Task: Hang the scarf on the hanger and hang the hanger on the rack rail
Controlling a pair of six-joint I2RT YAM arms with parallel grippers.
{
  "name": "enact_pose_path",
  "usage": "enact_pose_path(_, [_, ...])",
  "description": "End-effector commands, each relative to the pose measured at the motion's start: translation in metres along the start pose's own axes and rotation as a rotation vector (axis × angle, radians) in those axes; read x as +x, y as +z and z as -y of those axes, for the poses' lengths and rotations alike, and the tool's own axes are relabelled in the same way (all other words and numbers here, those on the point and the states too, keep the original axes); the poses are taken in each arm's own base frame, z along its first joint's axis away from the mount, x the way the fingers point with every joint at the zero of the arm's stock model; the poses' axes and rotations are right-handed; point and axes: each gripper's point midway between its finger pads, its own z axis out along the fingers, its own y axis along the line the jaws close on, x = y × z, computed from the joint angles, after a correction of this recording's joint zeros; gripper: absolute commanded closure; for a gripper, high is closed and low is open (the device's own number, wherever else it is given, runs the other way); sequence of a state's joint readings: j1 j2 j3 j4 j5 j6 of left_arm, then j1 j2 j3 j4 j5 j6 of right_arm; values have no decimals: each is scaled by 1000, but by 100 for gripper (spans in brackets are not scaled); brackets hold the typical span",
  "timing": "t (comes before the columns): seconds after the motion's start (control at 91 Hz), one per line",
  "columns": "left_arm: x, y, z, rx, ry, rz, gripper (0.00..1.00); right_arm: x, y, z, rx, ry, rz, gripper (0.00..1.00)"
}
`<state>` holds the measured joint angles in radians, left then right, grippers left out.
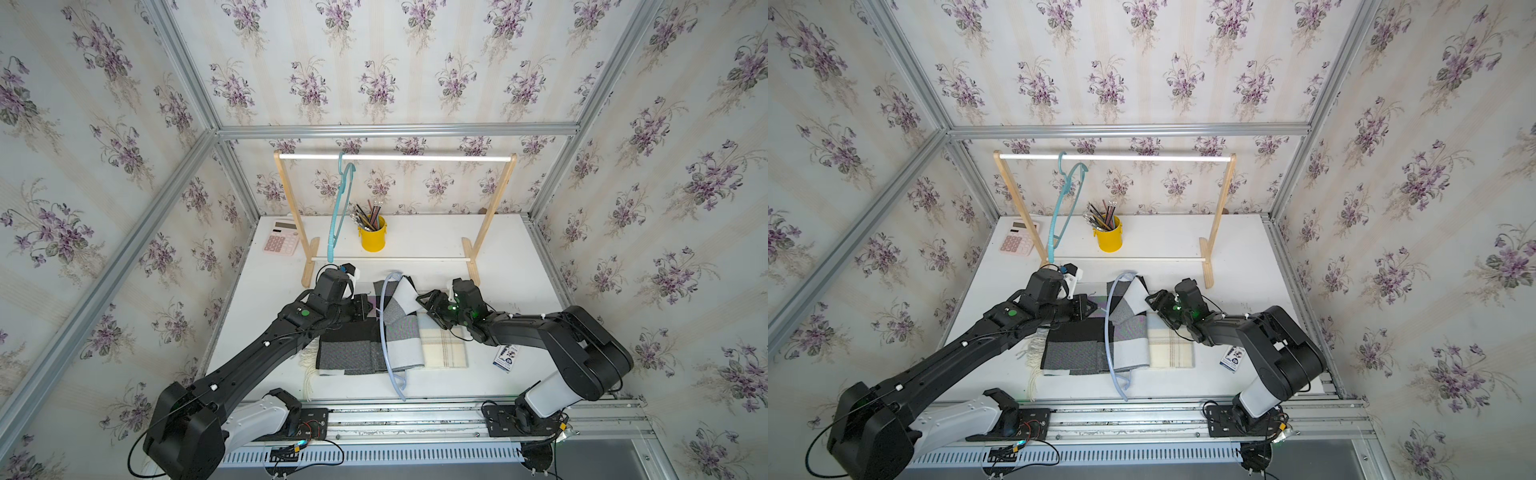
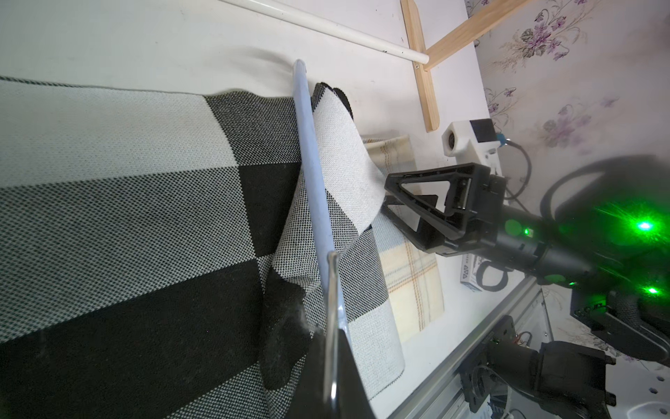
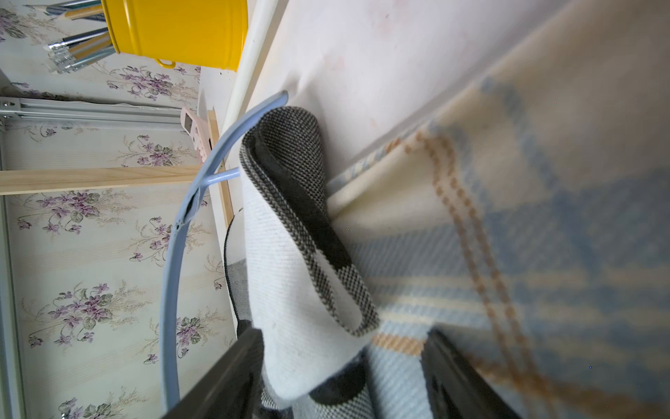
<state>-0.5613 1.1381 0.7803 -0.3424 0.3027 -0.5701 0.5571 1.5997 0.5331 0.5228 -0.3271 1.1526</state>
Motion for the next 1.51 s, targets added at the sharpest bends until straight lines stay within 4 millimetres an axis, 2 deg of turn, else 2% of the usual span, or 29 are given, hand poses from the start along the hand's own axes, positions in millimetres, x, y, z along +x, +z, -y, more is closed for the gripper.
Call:
enact_pose_path(0.0, [2, 1, -7, -35, 9, -8, 100, 0, 4, -24, -88, -26, -12, 34])
enact_pose_path(0.198, [2, 0, -5, -34, 14, -7, 100, 3, 10, -28, -105, -21, -34, 54])
enact_pose_path(0.286, [2, 0, -6, -35, 15, -5, 100, 4, 9, -33, -127, -26, -42, 74])
enact_pose_path(0.396, [-2, -3, -1, -20, 23, 5, 100, 3, -3, -58, -176, -123, -11, 100])
enact_pose_path(0.484, [-6, -5, 6, 1, 31, 16, 100, 11, -8, -83, -226, -198, -38, 100])
enact_pose_path(0.571, [-11, -7, 13, 30, 33, 33, 100, 23, -1, -101, -248, -244, -90, 100])
enact_pose_path(0.736, [-24, -14, 31, 95, 43, 78, 100, 43, 24, -102, -218, -238, -168, 100])
enact_pose_path(0.912, [-32, -21, 50, 159, 58, 96, 100, 47, 46, -101, -212, -186, -192, 100])
enact_pose_path(1.066, [-32, -22, 64, 214, 76, 79, 100, 51, 59, -118, -257, -158, -214, 100])
enact_pose_path(1.165, [-31, -18, 67, 223, 77, 65, 100, 48, 58, -131, -311, -132, -200, 100])
enact_pose_path(1.187, [-30, -17, 68, 225, 76, 62, 100, 47, 58, -131, -308, -130, -195, 92])
enact_pose_path(1.242, [-30, -16, 67, 217, 75, 62, 100, 46, 57, -133, -304, -133, -190, 63])
enact_pose_path(1.286, [-29, -15, 65, 208, 74, 56, 100, 46, 55, -131, -289, -138, -183, 48])
enact_pose_path(1.341, [-28, -14, 61, 189, 72, 55, 100, 46, 51, -126, -266, -153, -178, 40])
enact_pose_path(1.494, [-27, -14, 54, 150, 70, 57, 100, 46, 34, -105, -208, -163, -169, 32])
